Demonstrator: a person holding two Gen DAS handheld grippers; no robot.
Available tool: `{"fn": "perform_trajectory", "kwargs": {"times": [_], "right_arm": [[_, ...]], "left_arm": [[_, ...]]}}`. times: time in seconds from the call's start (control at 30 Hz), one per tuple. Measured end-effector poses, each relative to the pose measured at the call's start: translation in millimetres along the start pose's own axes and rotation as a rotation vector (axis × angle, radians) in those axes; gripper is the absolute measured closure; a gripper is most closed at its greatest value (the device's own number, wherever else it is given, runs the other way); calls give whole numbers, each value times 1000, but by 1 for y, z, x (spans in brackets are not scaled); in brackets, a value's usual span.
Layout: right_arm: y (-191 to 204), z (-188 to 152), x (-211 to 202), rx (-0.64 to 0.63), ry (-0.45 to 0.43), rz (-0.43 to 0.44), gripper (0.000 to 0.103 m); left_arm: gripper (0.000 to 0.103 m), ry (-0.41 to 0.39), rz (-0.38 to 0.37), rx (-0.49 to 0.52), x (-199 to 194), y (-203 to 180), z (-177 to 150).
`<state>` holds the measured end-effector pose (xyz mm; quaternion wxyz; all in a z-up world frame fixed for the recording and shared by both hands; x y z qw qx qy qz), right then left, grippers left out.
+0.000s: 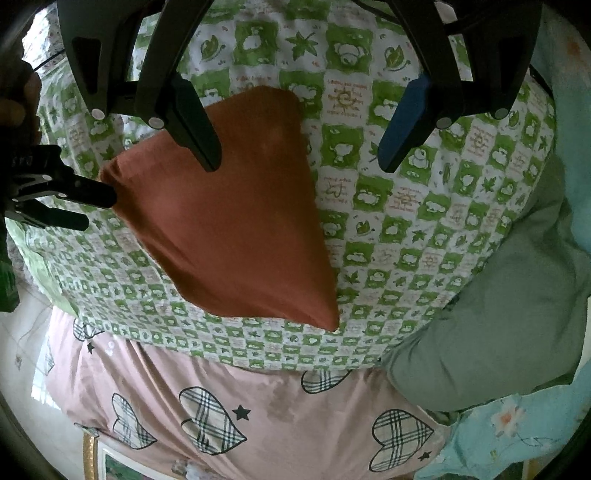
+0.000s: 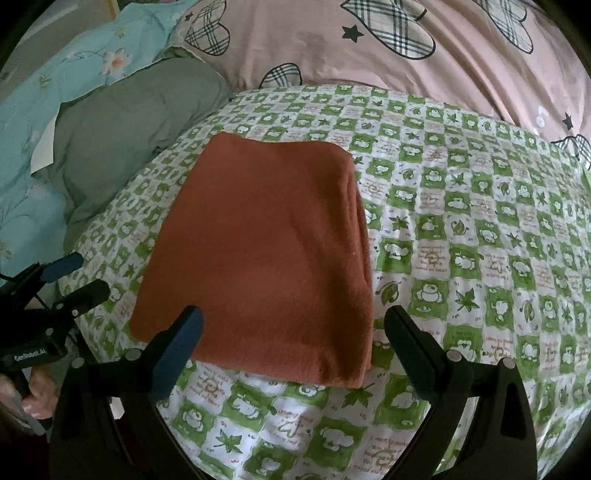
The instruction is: Fold small clothes
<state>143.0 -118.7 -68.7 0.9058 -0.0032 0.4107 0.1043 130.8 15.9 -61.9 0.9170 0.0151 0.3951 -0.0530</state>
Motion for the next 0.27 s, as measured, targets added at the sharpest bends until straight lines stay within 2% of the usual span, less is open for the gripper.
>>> {"fn": "perform_trajectory", "kwargs": {"times": [0.27], "right_arm": [[1,5,5,-11,6,15,4]], "left_arm": [[15,12,0,-12,4,1,2]]}}
Point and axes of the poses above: each gripper's, at about its wrist camera, not at the fingertips, and x roughly the way its jaws point, y to its left, z to its top, the point moved 10 cm from there along x, roughly the way its jaws point, and after that the axes turned 2 degrees about -y, right-handed, at the moved point
